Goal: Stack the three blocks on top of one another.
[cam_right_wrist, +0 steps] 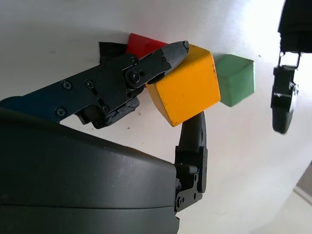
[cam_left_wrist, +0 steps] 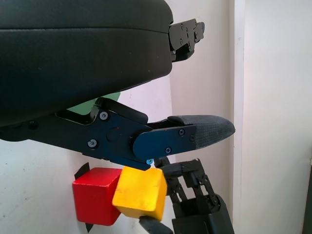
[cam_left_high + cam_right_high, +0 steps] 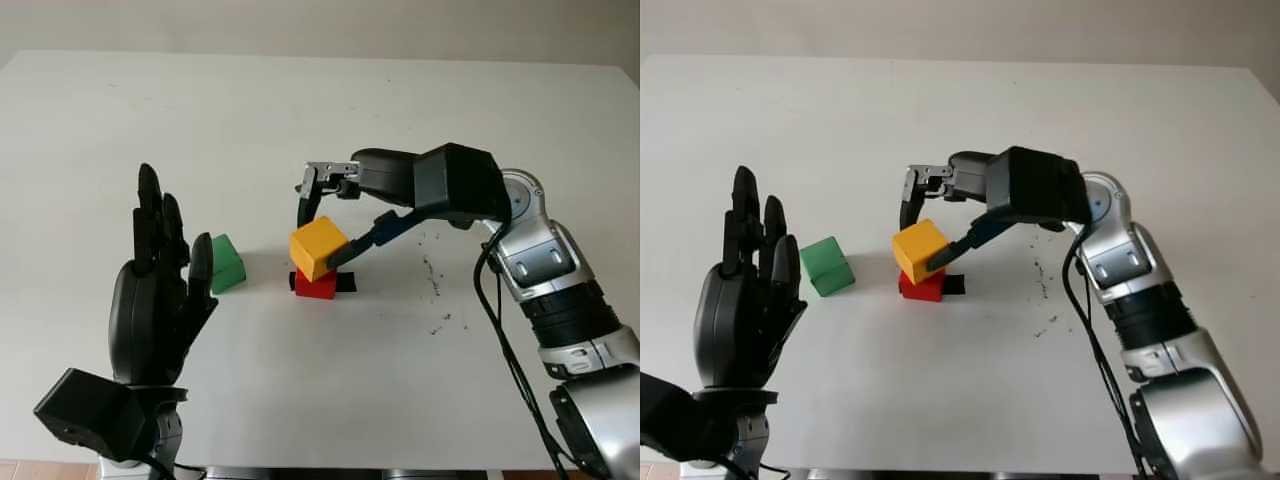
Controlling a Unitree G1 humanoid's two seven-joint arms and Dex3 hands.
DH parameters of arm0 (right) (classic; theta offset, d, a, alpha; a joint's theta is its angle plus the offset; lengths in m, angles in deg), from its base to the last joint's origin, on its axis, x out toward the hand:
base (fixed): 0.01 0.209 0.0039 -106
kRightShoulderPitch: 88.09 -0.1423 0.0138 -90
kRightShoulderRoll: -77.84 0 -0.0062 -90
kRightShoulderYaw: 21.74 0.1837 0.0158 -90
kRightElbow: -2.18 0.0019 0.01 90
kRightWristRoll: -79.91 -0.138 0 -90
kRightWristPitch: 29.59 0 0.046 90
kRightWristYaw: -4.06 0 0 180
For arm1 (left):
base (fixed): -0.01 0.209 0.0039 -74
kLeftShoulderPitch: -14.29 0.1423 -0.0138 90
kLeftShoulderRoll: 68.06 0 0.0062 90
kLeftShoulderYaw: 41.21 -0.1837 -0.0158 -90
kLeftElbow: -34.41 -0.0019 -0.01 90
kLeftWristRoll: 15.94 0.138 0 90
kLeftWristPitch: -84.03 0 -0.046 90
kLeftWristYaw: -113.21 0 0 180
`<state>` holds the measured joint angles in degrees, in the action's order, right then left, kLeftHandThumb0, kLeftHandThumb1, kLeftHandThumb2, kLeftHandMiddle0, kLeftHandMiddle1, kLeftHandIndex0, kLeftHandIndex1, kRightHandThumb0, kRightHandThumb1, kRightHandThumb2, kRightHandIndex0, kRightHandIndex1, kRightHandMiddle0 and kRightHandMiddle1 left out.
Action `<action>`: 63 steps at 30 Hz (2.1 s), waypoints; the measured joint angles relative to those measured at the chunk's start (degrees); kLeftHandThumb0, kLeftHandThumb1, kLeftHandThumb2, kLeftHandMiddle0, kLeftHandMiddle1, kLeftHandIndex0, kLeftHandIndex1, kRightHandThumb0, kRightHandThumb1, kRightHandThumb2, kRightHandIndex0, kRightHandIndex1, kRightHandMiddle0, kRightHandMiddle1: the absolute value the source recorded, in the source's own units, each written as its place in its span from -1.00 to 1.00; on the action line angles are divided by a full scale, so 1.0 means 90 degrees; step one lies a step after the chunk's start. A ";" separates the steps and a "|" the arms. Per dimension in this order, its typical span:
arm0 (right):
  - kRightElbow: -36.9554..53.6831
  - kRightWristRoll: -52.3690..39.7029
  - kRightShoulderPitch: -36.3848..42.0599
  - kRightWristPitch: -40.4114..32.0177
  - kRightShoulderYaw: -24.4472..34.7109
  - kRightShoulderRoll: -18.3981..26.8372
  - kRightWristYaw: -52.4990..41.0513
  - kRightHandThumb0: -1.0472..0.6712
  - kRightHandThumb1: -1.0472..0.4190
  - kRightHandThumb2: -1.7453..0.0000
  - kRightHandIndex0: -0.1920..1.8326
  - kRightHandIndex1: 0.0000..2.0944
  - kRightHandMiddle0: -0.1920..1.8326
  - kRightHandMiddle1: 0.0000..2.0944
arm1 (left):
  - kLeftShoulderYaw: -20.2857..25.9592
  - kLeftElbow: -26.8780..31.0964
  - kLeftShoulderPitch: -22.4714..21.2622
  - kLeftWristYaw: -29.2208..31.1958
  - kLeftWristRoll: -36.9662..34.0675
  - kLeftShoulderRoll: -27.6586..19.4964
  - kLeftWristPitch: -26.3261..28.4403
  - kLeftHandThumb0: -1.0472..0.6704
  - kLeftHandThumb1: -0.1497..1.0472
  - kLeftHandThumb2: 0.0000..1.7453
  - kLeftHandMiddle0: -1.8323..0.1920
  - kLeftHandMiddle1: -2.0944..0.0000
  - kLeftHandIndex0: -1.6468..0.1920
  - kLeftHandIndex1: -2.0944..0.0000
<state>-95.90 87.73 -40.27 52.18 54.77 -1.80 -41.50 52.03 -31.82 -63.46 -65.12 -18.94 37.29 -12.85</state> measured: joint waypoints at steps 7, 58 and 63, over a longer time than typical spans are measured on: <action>0.1011 -0.0055 0.0558 -0.1048 0.0120 -0.0037 0.0440 -0.21 -0.90 0.93 -0.68 -0.97 -0.66 0.64 | -0.0016 0.0000 0.0022 0.0004 -0.0036 0.0006 -0.0010 -0.51 1.00 -0.40 0.99 0.95 1.00 0.95; 0.2308 -0.0214 0.1817 -0.2377 0.0203 -0.0620 0.1801 -0.24 -0.97 0.94 -0.70 -0.95 -0.77 0.73 | -0.0107 0.0001 0.0052 -0.0063 -0.0048 0.0100 -0.0044 -0.51 1.00 -0.40 1.00 0.95 1.00 0.97; 0.2372 -0.0216 0.1893 -0.2385 0.0203 -0.0618 0.1798 -0.23 -0.98 0.94 -0.71 -0.95 -0.78 0.72 | -0.0108 0.0001 0.0052 -0.0047 -0.0046 0.0096 -0.0044 -0.51 1.00 -0.38 1.00 0.96 1.00 0.98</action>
<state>-74.55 85.79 -23.23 30.71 56.60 -7.36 -25.31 51.07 -31.81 -62.99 -65.54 -19.36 38.15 -13.25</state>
